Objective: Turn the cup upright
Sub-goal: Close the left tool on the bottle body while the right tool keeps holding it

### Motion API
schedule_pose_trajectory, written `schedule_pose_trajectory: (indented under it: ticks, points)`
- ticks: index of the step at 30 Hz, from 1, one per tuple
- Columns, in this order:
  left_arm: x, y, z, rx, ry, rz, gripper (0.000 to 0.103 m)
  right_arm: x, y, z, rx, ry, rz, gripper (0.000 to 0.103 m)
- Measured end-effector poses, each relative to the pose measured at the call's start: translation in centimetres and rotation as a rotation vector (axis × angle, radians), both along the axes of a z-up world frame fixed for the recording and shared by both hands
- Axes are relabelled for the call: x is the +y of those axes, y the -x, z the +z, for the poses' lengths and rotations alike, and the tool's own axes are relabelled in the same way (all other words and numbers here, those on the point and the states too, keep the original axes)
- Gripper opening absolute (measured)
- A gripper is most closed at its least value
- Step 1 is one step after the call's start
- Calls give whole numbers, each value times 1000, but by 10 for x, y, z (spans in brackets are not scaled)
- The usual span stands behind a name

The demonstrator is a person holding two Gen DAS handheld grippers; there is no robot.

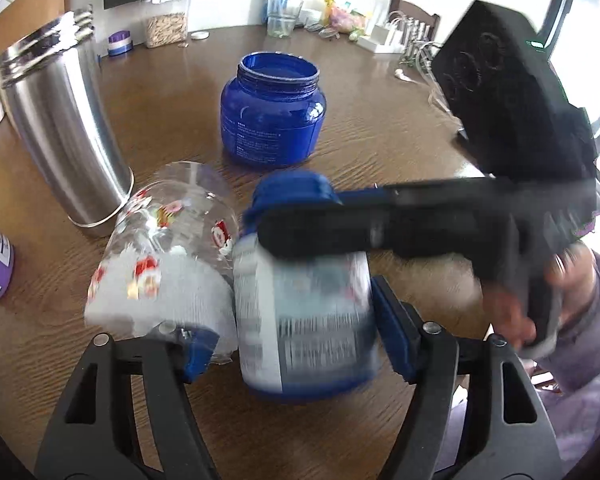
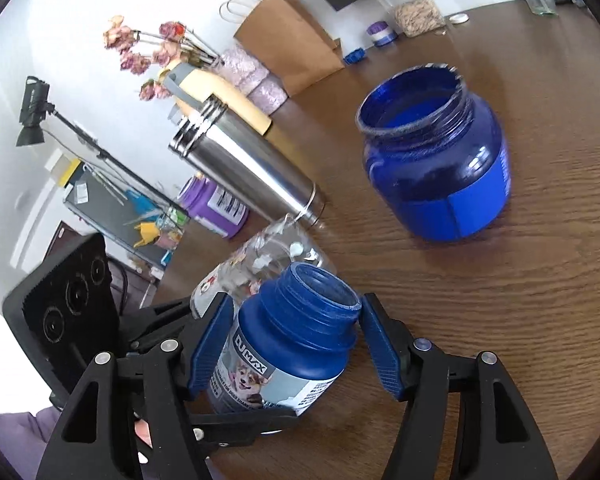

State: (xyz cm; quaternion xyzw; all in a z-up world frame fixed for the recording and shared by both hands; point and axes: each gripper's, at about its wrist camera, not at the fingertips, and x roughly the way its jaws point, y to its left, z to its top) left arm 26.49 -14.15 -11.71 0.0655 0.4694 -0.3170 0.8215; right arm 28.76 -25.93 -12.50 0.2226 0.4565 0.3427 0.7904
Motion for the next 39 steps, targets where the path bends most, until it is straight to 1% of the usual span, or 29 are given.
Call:
schedule_pose_trajectory:
  ticks: [1, 3, 4, 7, 8, 10, 11, 13, 15, 18, 19, 21, 23, 24, 25, 26, 27, 28, 29, 31, 33, 34, 35, 37, 39]
  points:
    - [-6, -3, -2, 17, -15, 18, 68, 2, 1, -1, 6, 10, -5, 70]
    - [-11, -4, -3, 25, -39, 11, 67, 2, -1, -4, 24, 41, -30, 72]
    - [-12, -4, -2, 42, -46, 4, 65, -2, 0, -5, 31, 49, -47, 72]
    - [-10, -3, 0, 79, -90, 2, 64, -12, 4, -2, 33, 53, -76, 73]
    - [-7, -3, 3, 85, -82, 7, 64, -15, 7, 1, 26, 49, -83, 73]
    - [3, -5, 11, 101, -29, 16, 63, -21, 12, 9, 11, 35, -103, 73]
    - [9, -5, 15, 85, 0, 20, 63, -24, 14, 12, 11, 18, -111, 73]
    - [21, -1, 24, 21, 30, 26, 63, -30, 19, 17, 16, -51, -105, 75]
    - [29, 4, 27, -7, 43, 40, 63, -29, 23, 16, 50, -141, -67, 79]
    - [33, 12, 23, -36, 45, 24, 64, -13, 21, 7, 126, -287, 19, 81]
    - [33, 14, 22, -54, 37, 27, 64, -7, 19, 3, 142, -289, 19, 84]
    - [37, 16, 19, -74, 55, 25, 64, 5, 14, -6, 162, -268, 9, 84]
    - [46, 15, 17, -43, 96, 24, 64, 15, 6, -19, 216, -283, 3, 84]
    - [48, 15, 18, -34, 104, 21, 64, 19, 4, -22, 226, -277, 5, 84]
    - [48, 13, 18, -36, 88, 22, 64, 21, 2, -24, 220, -274, 6, 84]
    - [45, 10, 18, -48, 41, 37, 65, 20, 0, -28, 211, -268, -7, 83]
    - [45, 9, 17, -56, 18, 51, 66, 22, -2, -29, 214, -250, -14, 69]
    - [48, 4, 15, -46, 6, 67, 70, 24, -6, -30, 218, -234, -19, 70]
    - [50, 0, 13, -30, 7, 79, 78, 25, -9, -31, 219, -225, -33, 70]
    - [60, -8, 11, 12, 21, 108, 84, 28, -15, -34, 222, -197, -47, 70]
    - [69, -12, 13, 25, 27, 131, 90, 29, -19, -33, 232, -192, -49, 70]
    - [72, -14, 14, 26, 20, 148, 98, 29, -20, -32, 225, -185, -49, 70]
    - [77, -14, 16, 32, 12, 163, 101, 31, -20, -29, 220, -176, -49, 70]
    - [81, -13, 20, 56, -15, 164, 102, 34, -19, -25, 207, -172, -35, 70]
    - [86, -6, 27, 49, -49, 177, 103, 36, -14, -17, 178, -144, -25, 70]
